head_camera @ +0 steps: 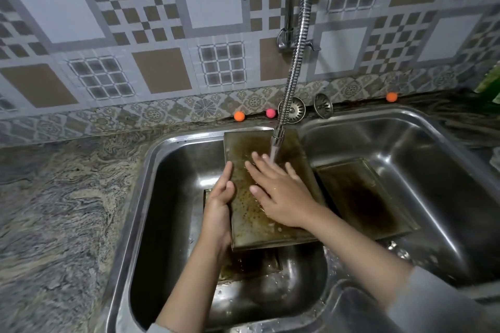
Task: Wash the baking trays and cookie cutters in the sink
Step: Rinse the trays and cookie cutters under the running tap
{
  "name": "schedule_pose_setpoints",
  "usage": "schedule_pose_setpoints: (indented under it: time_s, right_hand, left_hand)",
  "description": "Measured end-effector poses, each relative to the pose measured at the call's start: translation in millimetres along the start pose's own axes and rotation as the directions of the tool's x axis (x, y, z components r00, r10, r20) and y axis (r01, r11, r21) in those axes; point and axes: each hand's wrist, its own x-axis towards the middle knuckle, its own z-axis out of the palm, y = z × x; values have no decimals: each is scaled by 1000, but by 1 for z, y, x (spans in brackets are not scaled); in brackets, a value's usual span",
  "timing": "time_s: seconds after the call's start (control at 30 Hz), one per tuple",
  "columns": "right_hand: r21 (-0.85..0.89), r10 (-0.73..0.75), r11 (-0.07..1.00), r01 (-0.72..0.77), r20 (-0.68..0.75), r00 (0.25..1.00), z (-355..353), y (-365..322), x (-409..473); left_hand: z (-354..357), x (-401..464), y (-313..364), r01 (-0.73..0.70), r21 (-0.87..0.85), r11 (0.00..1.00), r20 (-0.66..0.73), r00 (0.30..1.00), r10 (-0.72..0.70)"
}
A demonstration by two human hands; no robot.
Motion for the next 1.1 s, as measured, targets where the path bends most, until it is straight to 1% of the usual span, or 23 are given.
schedule_pose_setpoints:
  time_s: [0.03,0.07,0.13,0.17,0.2,0.23,0.3,0.37,0.4,0.43,0.53,0.57,0.6,0.67,0.73,0.8,0.83,0.87,0.93,1.0,1.03,1.07,1.1]
  right_hand:
    - [-37,27,999,-27,5,1000,-3,14,-5]
    - [-71,97,993,-96,3,995,-8,31,-4]
    - [-101,311,945,-310,-4,950,-20,59,9]
    - [-102,388,917,-386,-3,922,-25,66,17]
    - [-104,409,908,-407,4,912,-27,65,24]
    - [-106,375,923,-371,21,927,-27,60,29]
    - [-89,185,980,-178,78,980,-22,41,28]
    - [-66,0,998,7,114,994,-17,33,18]
    - [-62,-29,997,36,110,994,-18,39,17]
    - [-79,3,997,5,100,995,-21,49,21]
    - [-112,274,957,-269,31,961,-30,68,40]
    - [-105,306,947,-302,15,952,-30,64,43]
    - [-101,283,955,-280,9,959,-27,54,43]
    - [-61,145,988,-144,18,989,-12,23,32]
    - [-15,-4,1000,4,1,1000,7,-3,8]
    - [-28,-81,996,81,-19,996,15,-4,-11]
    - [-50,-72,996,71,-31,997,13,7,-13]
    - [-82,-17,997,13,-44,999,7,22,-11]
    - [-95,182,977,-189,-74,980,-6,46,0]
    - [-83,358,925,-370,-125,925,-16,52,12]
    - [-100,382,912,-398,-147,912,-17,46,17]
    - [-127,346,922,-366,-154,925,-15,36,19]
    - [-144,263,949,-282,-136,955,-11,23,16]
  left_hand:
    - [-2,1,-1,8,-22,1000,-6,1000,-8]
    - [-2,1,-3,19,-36,999,4,1000,-19]
    - [6,-1,-12,57,-20,998,66,996,-55]
    - [11,-3,-18,78,-4,997,104,992,-77]
    - [17,-3,-24,102,-5,995,133,986,-100]
    - [22,-3,-28,129,-18,991,152,980,-125]
    - [27,-1,-31,161,-59,985,190,971,-147]
    - [25,1,-29,157,-74,985,209,968,-139]
    - [24,0,-26,150,-70,986,208,969,-132]
    - [20,1,-26,131,-55,990,179,977,-120]
    - [18,-1,-29,112,-5,994,174,979,-109]
    - [19,0,-29,113,1,994,183,977,-111]
    - [21,2,-24,118,-25,993,173,978,-112]
    - [19,13,-16,121,-88,989,160,981,-106]
    - [13,25,-5,40,-140,989,106,994,-25]
    - [6,34,5,-20,-193,981,82,996,37]
    - [4,35,8,-29,-214,976,90,995,50]
    - [4,33,10,-37,-233,972,106,992,64]
    - [6,27,9,-51,-265,963,84,994,75]
    - [12,25,0,-41,-280,959,78,995,65]
    - [18,25,-5,-21,-277,961,86,995,47]
    - [25,24,-10,4,-263,965,95,995,22]
    - [31,24,-15,30,-251,968,112,994,-1]
